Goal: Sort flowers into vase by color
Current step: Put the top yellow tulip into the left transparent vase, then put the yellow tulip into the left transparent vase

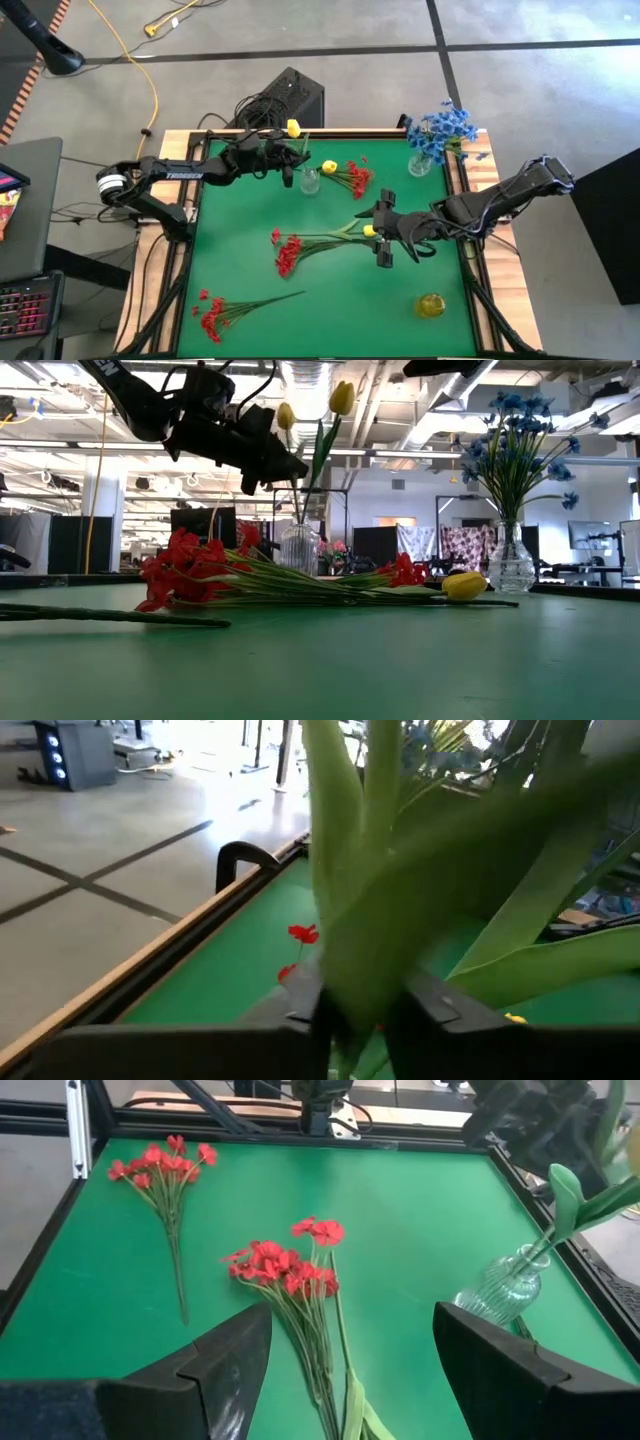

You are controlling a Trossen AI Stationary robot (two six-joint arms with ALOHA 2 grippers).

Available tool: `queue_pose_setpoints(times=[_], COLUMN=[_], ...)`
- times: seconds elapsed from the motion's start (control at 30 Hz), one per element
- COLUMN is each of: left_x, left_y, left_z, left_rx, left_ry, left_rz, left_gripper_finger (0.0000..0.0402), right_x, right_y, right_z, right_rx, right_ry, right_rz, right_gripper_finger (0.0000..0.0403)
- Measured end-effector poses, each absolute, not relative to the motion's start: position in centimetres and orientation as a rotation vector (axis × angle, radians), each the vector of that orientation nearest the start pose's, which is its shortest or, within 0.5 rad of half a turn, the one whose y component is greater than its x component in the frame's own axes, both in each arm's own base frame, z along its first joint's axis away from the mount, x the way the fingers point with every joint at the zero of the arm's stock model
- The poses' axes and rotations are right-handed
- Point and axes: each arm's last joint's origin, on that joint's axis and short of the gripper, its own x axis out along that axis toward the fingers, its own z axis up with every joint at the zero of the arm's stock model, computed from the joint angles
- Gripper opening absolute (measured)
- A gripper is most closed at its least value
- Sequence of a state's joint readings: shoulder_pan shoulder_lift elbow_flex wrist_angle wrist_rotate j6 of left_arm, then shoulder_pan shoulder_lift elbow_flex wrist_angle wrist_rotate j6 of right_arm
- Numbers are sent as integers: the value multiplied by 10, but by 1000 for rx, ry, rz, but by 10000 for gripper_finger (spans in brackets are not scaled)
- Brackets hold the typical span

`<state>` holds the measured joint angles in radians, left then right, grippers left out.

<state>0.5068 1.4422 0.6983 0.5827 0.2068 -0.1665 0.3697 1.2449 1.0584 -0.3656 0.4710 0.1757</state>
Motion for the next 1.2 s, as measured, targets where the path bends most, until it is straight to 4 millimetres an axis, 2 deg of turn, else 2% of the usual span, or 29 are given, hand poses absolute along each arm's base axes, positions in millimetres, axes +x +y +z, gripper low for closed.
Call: queue_pose_setpoints(times=[0.27, 0.43, 0.67, 0.9, 1.2], left_x=[263, 259, 259, 248, 231], left_y=[139, 143, 143, 141, 127], left_z=[229, 243, 278, 309, 333], left_rx=[-249, -229, -132, -66, -122], left_ry=[174, 338, 597, 817, 1008], left_rz=[234, 234, 187, 247, 160], left_gripper_finger=[148, 172, 181, 181, 180], right_x=[252, 252, 252, 250, 249], right_y=[82, 83, 81, 80, 79], right_z=[315, 314, 314, 311, 310], right_rx=[-68, -71, -71, -85, -72], right_ry=[531, 537, 539, 578, 590], right_rz=[-148, -148, -152, -157, -161], right_gripper_finger=[305, 305, 305, 305, 305])
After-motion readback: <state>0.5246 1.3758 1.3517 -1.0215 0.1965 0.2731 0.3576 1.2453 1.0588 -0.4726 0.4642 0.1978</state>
